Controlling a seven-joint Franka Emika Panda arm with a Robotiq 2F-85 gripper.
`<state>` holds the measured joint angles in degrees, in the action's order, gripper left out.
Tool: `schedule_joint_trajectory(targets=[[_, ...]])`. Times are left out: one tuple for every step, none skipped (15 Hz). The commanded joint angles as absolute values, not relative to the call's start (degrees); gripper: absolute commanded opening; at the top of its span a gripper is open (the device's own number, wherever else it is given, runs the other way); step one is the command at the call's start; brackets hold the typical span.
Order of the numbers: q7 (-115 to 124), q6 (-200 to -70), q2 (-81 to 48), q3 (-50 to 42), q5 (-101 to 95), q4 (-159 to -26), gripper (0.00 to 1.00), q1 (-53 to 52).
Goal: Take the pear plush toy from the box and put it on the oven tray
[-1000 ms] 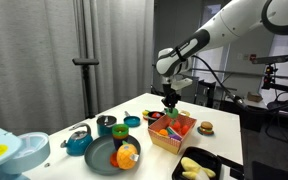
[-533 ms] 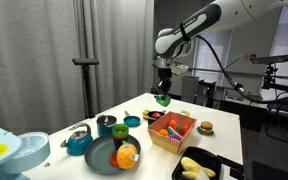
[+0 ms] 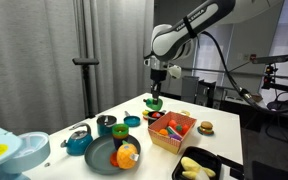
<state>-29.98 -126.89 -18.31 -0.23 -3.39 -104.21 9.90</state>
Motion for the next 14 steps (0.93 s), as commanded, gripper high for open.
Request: schedule_joint_trajectory(targets=[[-35.8, -120.7, -12.7, 1.0, -2.0, -110.7, 0.04, 9.6], [-34.0, -117.5, -12.2, 0.5, -2.8, -111.2, 0.04, 9.1], [-32.6, -113.9, -11.8, 0.1, -3.2, -110.9, 0.04, 8.7], [-31.9, -110.8, -11.6, -0.2, -3.3, -110.7, 0.04, 8.6], [-31.5, -109.2, -11.2, -0.5, -3.7, -111.0, 0.04, 8.6], [-31.4, -107.5, -11.2, -0.8, -4.3, -111.0, 0.04, 8.5], [-30.4, -107.0, -11.8, -1.2, -5.5, -111.2, 0.04, 8.3], [-30.0, -107.9, -12.0, -1.5, -6.5, -111.9, 0.04, 8.2], [-29.8, -111.1, -12.3, -1.7, -8.1, -113.4, 0.04, 8.2], [-29.8, -114.1, -12.4, -1.9, -9.3, -114.9, 0.04, 8.3], [-29.7, -118.9, -12.7, -2.1, -11.4, -117.1, 0.04, 8.3], [-28.9, -120.9, -13.2, -2.3, -12.7, -118.3, 0.04, 8.2], [-27.8, -123.0, -13.4, -2.5, -13.7, -119.8, 0.04, 8.1], [-26.7, -124.2, -13.5, -2.6, -14.7, -121.2, 0.04, 7.9]])
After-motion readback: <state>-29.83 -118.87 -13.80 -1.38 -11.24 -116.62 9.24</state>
